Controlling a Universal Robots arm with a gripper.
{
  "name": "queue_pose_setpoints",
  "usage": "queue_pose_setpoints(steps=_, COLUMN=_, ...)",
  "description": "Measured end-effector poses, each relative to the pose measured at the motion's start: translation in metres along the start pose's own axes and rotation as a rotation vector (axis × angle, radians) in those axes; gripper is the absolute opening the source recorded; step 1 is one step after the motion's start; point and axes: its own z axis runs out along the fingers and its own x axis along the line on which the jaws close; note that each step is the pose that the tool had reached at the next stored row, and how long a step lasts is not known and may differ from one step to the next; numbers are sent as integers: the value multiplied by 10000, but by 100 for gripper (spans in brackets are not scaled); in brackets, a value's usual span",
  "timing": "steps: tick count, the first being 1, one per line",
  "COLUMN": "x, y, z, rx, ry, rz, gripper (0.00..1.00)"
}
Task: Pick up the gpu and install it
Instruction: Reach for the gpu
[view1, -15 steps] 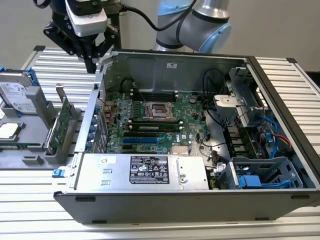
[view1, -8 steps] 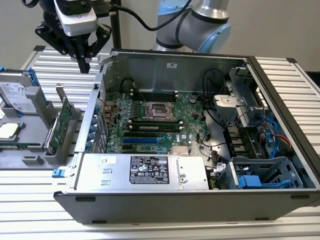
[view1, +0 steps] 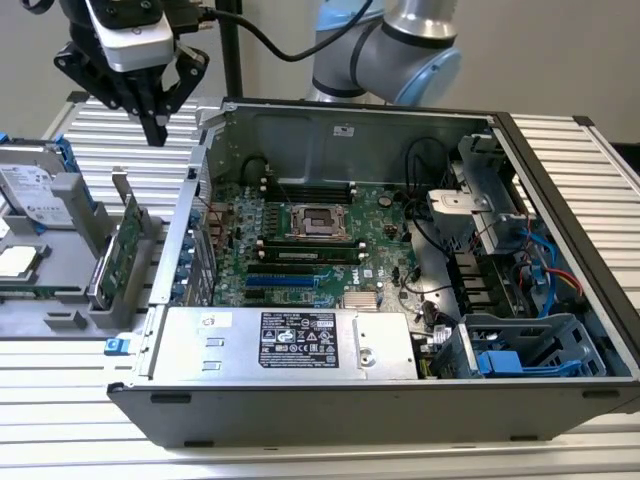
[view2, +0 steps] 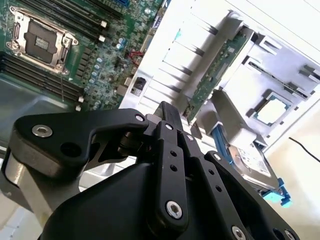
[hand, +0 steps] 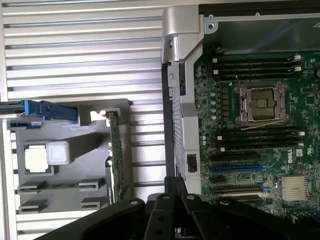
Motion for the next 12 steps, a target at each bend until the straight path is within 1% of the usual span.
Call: queue_pose_setpoints(steps=12, x=179, y=-12, z=-5, rx=0, ry=0, rz=0, gripper=0)
